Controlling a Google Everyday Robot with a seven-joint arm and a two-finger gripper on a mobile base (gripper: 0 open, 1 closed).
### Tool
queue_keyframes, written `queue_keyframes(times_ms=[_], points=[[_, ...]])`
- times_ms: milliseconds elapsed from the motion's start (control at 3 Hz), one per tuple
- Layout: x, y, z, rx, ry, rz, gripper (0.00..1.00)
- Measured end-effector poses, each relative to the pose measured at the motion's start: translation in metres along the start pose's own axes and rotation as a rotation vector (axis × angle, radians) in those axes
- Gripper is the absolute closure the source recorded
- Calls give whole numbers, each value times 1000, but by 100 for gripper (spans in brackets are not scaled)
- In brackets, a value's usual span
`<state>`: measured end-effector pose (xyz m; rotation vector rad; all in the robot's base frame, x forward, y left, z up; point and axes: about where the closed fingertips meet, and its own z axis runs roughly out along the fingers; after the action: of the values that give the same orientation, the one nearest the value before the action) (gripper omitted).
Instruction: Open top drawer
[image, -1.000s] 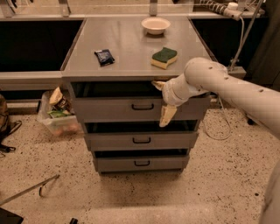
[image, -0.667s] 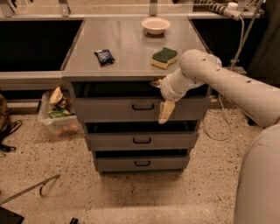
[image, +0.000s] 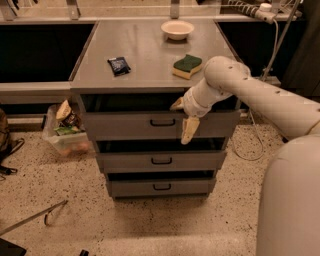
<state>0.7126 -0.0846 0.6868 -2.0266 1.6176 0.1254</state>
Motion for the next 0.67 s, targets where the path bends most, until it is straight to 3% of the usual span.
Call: queue_keyframes(times_ms=[333, 667], points=[[3, 40, 16, -170, -37, 54, 0], [3, 40, 16, -170, -37, 54, 0]])
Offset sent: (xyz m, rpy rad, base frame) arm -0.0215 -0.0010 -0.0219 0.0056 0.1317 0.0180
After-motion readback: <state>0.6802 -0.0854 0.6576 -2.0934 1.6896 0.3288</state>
